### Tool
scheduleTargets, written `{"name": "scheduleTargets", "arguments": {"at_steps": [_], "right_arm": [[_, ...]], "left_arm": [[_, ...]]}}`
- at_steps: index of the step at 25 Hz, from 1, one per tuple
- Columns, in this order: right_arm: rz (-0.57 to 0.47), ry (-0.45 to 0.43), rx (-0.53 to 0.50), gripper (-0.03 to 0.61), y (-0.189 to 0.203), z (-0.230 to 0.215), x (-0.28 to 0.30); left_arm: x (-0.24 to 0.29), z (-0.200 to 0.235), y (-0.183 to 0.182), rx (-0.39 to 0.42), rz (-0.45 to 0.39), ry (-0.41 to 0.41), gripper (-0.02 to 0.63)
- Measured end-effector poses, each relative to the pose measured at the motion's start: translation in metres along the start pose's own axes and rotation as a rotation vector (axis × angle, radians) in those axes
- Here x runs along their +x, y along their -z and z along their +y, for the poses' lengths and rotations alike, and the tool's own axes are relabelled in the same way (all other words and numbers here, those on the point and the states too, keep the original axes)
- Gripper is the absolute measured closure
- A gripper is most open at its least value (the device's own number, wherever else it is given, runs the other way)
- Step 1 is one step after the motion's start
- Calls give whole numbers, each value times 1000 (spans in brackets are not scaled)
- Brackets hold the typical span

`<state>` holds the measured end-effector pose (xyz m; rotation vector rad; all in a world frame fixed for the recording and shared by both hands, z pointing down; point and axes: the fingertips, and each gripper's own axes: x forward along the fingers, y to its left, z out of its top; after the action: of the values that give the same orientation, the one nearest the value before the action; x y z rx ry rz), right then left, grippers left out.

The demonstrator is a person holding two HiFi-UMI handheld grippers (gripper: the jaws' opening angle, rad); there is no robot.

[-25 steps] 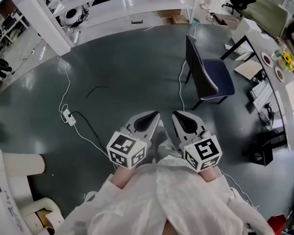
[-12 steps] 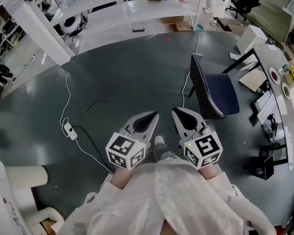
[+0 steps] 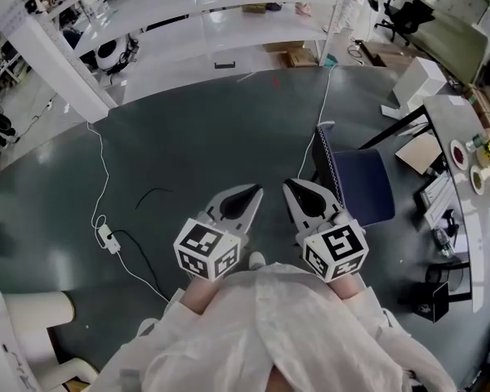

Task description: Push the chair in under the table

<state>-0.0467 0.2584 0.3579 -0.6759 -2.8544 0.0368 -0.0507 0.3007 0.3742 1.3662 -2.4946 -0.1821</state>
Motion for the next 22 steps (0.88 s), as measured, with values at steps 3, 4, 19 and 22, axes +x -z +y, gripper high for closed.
{"name": "scheduleTargets", "arguments": {"at_steps": [3, 4, 19, 22], "right_arm": [[13, -2, 8, 545, 2, -10, 11], [16, -1, 13, 545, 2, -13, 14], [23, 81, 73, 545, 3, -66, 61], [25, 109, 68, 545, -3, -77, 71]], "left_arm": [[13, 7, 0, -9, 14, 7, 598], [17, 9, 0, -12, 20, 9, 598], [73, 51, -10, -20, 82, 88, 598], [87, 60, -20, -13, 86, 120, 598]]}}
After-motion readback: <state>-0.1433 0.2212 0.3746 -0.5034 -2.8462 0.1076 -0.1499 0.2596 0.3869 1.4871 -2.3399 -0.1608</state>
